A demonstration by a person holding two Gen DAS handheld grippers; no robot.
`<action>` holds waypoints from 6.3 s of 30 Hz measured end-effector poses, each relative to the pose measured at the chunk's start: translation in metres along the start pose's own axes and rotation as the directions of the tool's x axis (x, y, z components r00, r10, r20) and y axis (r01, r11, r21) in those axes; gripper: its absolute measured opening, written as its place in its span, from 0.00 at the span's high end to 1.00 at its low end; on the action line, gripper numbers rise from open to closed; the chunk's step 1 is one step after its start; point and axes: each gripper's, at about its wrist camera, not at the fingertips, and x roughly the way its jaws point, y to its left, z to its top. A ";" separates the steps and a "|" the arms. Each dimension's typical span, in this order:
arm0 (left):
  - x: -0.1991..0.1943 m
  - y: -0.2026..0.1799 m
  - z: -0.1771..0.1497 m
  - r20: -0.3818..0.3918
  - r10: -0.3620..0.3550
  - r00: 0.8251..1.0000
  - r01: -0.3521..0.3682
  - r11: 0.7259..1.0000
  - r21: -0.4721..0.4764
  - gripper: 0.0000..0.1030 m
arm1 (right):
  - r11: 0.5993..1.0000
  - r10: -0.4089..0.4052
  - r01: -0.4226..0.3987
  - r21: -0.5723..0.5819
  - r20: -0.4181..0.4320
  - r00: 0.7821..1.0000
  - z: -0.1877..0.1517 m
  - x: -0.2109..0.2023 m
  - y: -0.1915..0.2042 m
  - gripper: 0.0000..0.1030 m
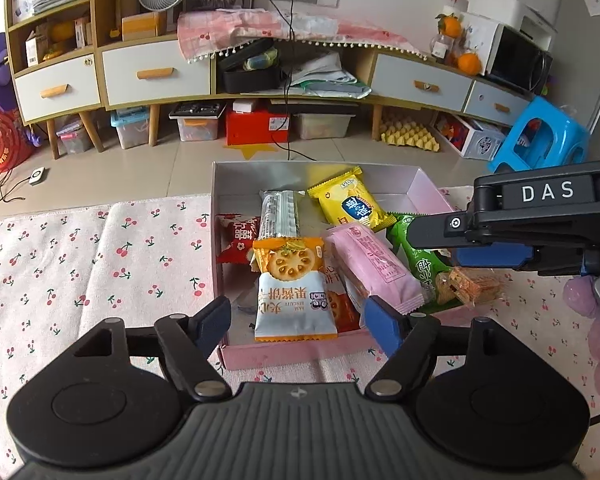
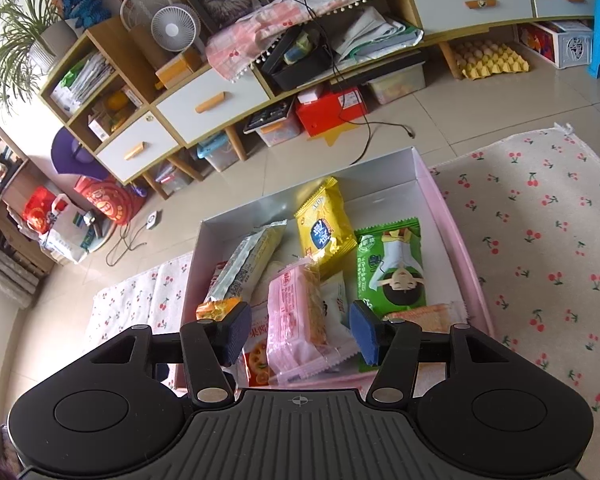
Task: Organize snacks
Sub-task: 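Move both tools back toward the gold bar and small blue packet, then grasp the small blue candy with the left tool while the right tool grasps the gold bar, then carry the blue candy and gold bar into the pink box and open both tools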
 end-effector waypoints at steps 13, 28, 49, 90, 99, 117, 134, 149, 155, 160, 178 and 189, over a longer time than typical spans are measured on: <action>-0.031 -0.004 -0.018 -0.020 0.033 0.999 -0.033 0.999 0.021 0.10 | 0.999 -0.019 0.019 -0.039 -0.013 1.000 -0.025 -0.047 -0.001 0.28; -0.036 0.002 -0.052 -0.124 0.064 0.990 -0.068 0.997 -0.029 0.04 | 0.996 -0.078 0.073 -0.052 -0.104 0.992 -0.066 -0.056 -0.021 0.18; -0.017 0.013 -0.076 -0.283 -0.052 0.958 -0.054 0.934 -0.353 0.44 | 0.976 -0.201 0.175 -0.130 -0.234 0.951 -0.093 -0.028 -0.032 0.17; -0.010 0.007 -0.070 -0.294 -0.031 0.955 -0.066 0.948 -0.313 0.64 | 0.967 -0.233 0.204 -0.155 -0.210 0.949 -0.098 -0.006 -0.023 0.17; -0.006 0.000 -0.070 -0.292 0.004 0.956 -0.070 0.974 -0.215 0.60 | 0.935 -0.305 0.256 -0.247 -0.186 0.934 -0.105 0.003 -0.017 0.19; -0.021 0.028 -0.067 -0.275 0.040 0.961 -0.114 0.959 -0.259 0.46 | 0.945 -0.240 0.189 -0.267 -0.172 0.955 -0.092 -0.003 -0.032 0.20; -0.007 0.014 -0.072 -0.279 0.122 0.953 -0.179 0.966 -0.188 0.66 | 0.855 -0.245 0.150 -0.497 -0.131 0.961 -0.109 0.008 -0.008 0.60; -0.019 0.019 -0.065 -0.237 0.058 0.970 -0.115 0.966 -0.233 0.75 | 0.978 -0.125 0.070 -0.196 -0.285 0.950 -0.089 -0.011 -0.030 0.65; -0.023 0.019 -0.061 -0.212 0.036 0.977 -0.089 0.965 -0.247 0.75 | 0.988 -0.086 0.046 -0.145 -0.287 0.954 -0.083 -0.026 -0.036 0.65; -0.026 0.019 -0.058 -0.190 0.015 0.982 -0.066 0.963 -0.261 0.75 | 0.995 -0.031 0.003 -0.103 -0.273 0.961 -0.078 -0.040 -0.036 0.65; -0.015 0.014 -0.005 -0.067 0.006 0.998 -0.022 0.973 -0.232 0.75 | 0.991 0.009 0.007 0.134 -0.116 0.993 -0.006 -0.047 -0.058 0.65; 0.031 -0.003 0.039 -0.015 0.018 1.000 -0.020 0.988 -0.153 0.75 | 0.987 -0.012 0.024 0.160 -0.075 0.997 0.031 0.003 -0.076 0.65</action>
